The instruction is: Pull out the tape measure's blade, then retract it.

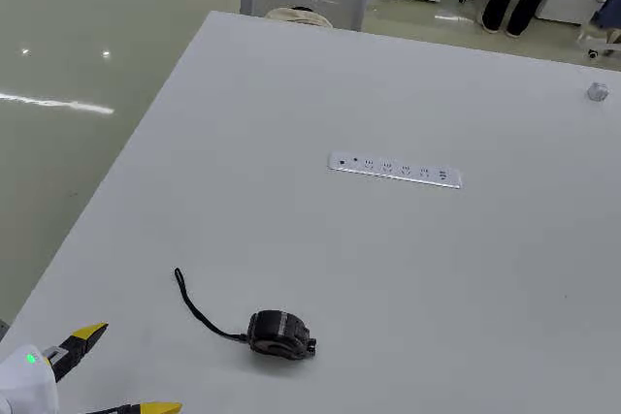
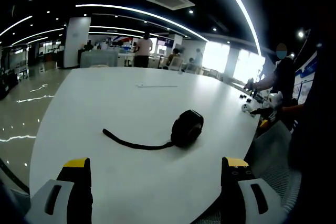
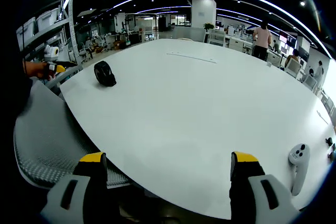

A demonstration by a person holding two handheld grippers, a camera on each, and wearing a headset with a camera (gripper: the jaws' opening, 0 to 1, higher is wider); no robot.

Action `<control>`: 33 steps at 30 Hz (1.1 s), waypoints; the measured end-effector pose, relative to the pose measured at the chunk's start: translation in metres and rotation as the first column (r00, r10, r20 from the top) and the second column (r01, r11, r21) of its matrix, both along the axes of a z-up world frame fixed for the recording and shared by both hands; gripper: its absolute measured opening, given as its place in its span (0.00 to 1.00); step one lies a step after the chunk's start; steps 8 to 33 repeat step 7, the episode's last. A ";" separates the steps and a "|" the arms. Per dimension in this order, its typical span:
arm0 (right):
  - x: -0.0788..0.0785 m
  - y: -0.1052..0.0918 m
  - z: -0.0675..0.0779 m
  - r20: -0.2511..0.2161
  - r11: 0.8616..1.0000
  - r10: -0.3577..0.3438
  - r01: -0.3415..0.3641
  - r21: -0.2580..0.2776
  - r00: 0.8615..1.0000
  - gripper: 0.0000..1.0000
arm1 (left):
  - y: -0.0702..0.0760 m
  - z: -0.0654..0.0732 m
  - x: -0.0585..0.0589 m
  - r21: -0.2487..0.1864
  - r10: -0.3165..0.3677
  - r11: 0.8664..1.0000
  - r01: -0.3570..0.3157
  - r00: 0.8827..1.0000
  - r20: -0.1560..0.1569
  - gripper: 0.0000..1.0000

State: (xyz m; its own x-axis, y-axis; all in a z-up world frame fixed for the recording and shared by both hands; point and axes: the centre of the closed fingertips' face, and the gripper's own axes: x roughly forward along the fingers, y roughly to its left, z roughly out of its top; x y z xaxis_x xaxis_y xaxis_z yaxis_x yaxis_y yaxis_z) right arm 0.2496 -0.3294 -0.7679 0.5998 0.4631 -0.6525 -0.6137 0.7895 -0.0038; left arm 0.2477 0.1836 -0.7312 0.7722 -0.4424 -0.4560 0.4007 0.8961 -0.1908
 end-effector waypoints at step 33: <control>0.001 -0.001 0.001 -0.002 1.000 -0.002 0.002 -0.003 1.000 1.00 | 0.002 -0.001 -0.001 0.004 0.003 1.000 -0.003 1.000 -0.004 1.00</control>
